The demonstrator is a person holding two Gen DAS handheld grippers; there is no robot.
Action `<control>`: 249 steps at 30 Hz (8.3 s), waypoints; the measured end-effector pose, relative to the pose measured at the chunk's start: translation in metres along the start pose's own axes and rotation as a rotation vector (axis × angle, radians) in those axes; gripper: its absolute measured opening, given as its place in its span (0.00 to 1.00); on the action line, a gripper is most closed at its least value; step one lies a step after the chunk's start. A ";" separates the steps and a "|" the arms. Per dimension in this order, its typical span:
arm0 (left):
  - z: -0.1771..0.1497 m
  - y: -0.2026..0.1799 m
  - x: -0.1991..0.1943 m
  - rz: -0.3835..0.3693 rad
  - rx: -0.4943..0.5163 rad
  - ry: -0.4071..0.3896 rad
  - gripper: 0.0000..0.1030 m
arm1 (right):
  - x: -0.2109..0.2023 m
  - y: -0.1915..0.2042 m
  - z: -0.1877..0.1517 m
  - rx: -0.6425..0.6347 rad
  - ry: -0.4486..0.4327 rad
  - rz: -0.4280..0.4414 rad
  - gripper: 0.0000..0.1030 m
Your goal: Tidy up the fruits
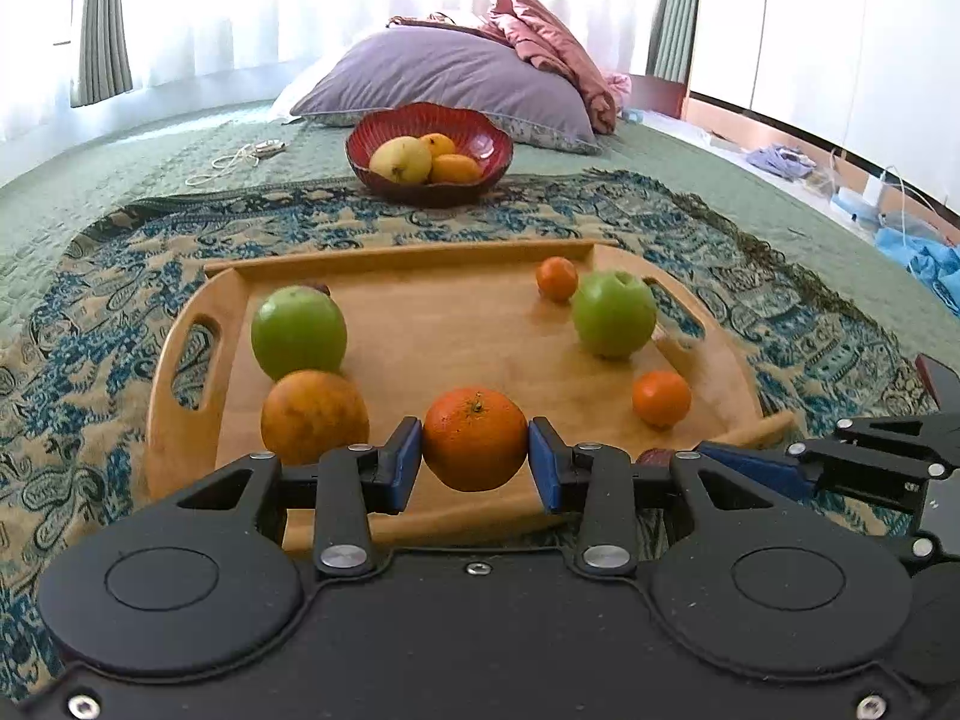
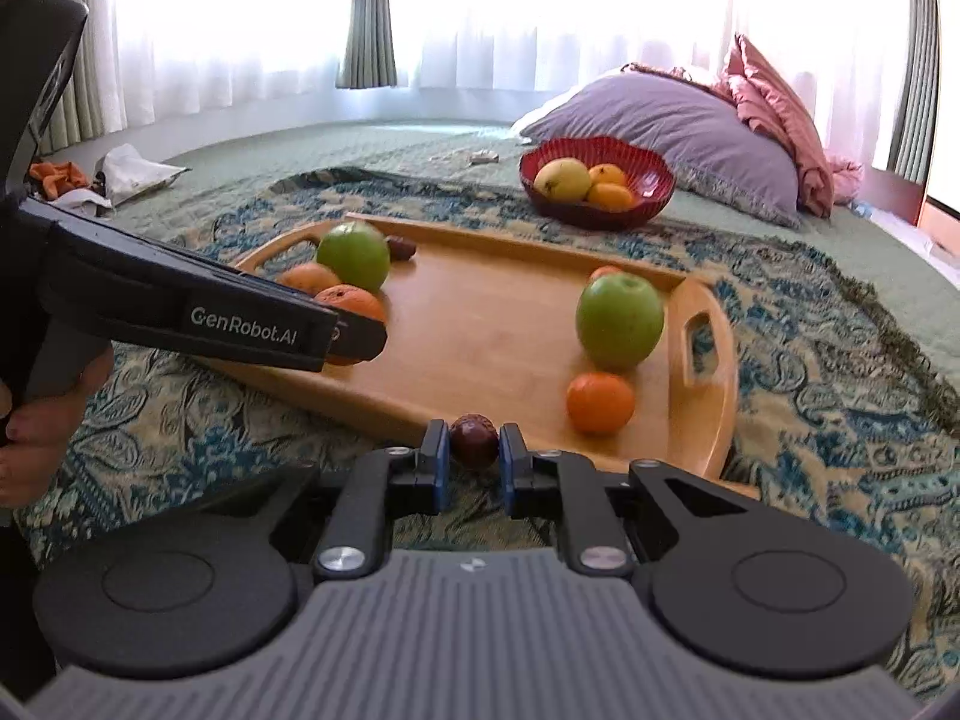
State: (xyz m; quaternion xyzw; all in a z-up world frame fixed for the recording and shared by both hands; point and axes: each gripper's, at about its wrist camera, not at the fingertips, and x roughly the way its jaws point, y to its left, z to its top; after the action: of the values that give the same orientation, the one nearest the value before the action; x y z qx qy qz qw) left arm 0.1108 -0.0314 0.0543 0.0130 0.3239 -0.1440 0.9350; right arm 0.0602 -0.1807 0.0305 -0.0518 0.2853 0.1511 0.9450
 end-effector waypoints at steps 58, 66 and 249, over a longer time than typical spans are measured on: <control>0.024 0.005 0.086 0.030 0.031 0.032 0.36 | 0.095 -0.038 0.044 0.119 0.042 -0.073 0.20; 0.053 0.010 0.106 0.040 0.018 0.061 0.36 | 0.093 -0.037 0.041 0.099 0.050 -0.076 0.20; -0.079 0.029 0.017 0.228 -0.064 0.035 1.00 | 0.039 0.000 -0.042 0.117 0.053 -0.151 1.00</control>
State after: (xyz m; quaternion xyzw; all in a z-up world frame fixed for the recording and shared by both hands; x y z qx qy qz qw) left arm 0.0839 0.0009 -0.0200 0.0223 0.3411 -0.0261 0.9394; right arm 0.0692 -0.1787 -0.0257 -0.0217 0.3138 0.0612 0.9473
